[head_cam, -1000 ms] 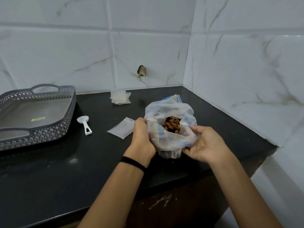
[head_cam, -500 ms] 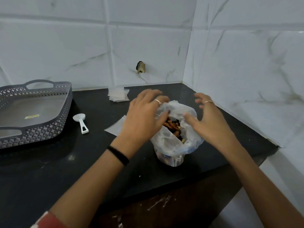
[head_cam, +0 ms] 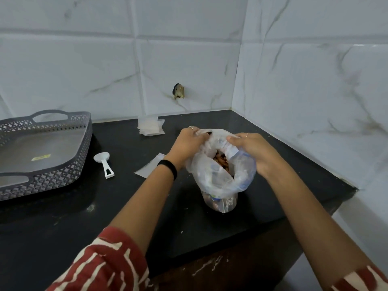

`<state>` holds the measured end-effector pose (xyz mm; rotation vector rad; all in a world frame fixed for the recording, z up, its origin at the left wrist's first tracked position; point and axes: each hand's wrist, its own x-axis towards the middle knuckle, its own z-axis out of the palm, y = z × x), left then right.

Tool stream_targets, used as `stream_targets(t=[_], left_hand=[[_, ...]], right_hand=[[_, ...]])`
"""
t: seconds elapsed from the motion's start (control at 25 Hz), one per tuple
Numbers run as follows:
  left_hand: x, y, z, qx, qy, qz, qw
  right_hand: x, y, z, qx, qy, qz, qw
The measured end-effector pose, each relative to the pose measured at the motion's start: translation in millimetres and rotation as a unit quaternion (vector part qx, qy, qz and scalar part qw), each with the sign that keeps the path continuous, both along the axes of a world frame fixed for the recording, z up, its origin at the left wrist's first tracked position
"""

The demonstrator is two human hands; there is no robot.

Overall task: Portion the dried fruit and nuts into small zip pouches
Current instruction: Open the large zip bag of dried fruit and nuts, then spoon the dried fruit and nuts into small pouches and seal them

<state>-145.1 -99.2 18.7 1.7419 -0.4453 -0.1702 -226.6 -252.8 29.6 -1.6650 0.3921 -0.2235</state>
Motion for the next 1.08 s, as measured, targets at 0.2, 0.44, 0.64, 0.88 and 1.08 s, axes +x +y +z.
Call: stream_targets(t=[0.2,0.44,0.64,0.88,1.08], left_hand=[[4.6,-8.6,-6.2,-0.157,0.332,-0.049,0.929],[-10.0,-8.2,-8.2,-0.153,0.283,0.058,0.945],[-11.1,29.8,-2.3,0.017,0.031,0.086,0.996],[-1.1,98.0,-21.0,0.359,-0.143,0.140,0.912],[-10.4,126.2,-55.8,0.440,-0.172,0.028,0.881]], right_hand=[[12.1,-7.8,-2.2,0.194,0.078,0.001,0.978],[21.5,-10.4,-8.1,0.109,0.118,0.009,0.987],[17.3,-9.2,5.1,-0.041,0.107,0.014,0.993],[-12.0,18.6,42.4,-0.167,-0.011,-0.025,0.986],[-41.1,59.5,65.3,-0.271,-0.114,-0.050,0.954]])
